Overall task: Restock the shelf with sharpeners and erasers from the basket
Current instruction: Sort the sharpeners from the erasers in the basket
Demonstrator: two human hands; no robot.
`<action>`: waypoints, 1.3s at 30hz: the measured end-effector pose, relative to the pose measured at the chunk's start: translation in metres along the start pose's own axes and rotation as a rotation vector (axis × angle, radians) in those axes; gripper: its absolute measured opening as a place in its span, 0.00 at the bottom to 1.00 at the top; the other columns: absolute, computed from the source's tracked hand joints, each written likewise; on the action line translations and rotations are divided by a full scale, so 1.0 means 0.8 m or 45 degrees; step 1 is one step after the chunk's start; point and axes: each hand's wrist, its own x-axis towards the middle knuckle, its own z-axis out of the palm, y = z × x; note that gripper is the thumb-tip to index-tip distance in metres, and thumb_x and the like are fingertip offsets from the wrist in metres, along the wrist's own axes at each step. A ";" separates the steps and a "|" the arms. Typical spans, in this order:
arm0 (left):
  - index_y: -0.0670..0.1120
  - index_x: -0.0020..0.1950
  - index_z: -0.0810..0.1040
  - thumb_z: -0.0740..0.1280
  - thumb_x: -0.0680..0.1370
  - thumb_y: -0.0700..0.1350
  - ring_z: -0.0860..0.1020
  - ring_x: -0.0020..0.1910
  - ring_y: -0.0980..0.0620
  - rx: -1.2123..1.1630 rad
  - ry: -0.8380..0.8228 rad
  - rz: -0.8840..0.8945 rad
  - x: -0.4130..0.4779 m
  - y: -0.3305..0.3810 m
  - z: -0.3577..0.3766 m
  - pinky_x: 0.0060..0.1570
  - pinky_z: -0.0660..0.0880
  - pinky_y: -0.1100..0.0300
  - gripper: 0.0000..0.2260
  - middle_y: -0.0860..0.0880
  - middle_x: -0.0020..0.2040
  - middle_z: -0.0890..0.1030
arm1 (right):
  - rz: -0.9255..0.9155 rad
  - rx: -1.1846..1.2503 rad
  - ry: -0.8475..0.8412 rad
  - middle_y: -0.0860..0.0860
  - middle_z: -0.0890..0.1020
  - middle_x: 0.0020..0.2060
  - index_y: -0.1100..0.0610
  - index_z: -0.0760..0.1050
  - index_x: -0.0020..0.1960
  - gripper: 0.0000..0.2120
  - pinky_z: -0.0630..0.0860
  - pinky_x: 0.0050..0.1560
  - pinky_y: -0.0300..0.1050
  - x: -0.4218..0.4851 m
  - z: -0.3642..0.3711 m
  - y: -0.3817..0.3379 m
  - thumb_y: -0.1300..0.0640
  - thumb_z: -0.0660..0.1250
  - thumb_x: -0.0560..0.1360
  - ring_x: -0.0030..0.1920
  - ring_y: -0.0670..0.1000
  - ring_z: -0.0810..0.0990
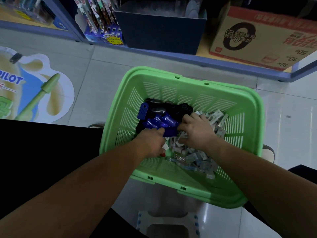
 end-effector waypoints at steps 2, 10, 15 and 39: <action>0.45 0.59 0.81 0.63 0.83 0.59 0.75 0.52 0.48 -0.129 0.018 -0.051 0.004 0.001 -0.002 0.54 0.76 0.50 0.19 0.48 0.56 0.73 | -0.020 -0.024 0.012 0.49 0.72 0.62 0.46 0.78 0.68 0.25 0.63 0.64 0.54 -0.001 0.003 -0.004 0.37 0.71 0.75 0.65 0.56 0.67; 0.48 0.65 0.80 0.75 0.76 0.48 0.80 0.56 0.47 -0.448 -0.001 -0.205 0.007 -0.004 0.007 0.59 0.79 0.50 0.18 0.48 0.58 0.82 | -0.007 0.044 0.076 0.47 0.75 0.59 0.48 0.81 0.66 0.27 0.61 0.67 0.55 -0.003 0.007 -0.002 0.34 0.71 0.74 0.65 0.55 0.67; 0.59 0.81 0.61 0.67 0.81 0.58 0.64 0.73 0.43 -0.226 -0.143 -0.080 0.011 0.000 0.022 0.71 0.64 0.45 0.30 0.47 0.76 0.66 | -0.020 -0.038 -0.004 0.47 0.70 0.65 0.43 0.75 0.73 0.31 0.58 0.72 0.56 -0.007 0.003 -0.005 0.32 0.70 0.74 0.69 0.55 0.64; 0.47 0.46 0.87 0.69 0.77 0.45 0.83 0.43 0.52 -0.953 0.233 -0.159 -0.027 0.012 -0.045 0.46 0.82 0.60 0.07 0.50 0.42 0.85 | 0.135 0.366 -0.122 0.46 0.85 0.56 0.47 0.81 0.62 0.15 0.80 0.54 0.49 -0.005 -0.088 0.021 0.41 0.70 0.79 0.52 0.50 0.82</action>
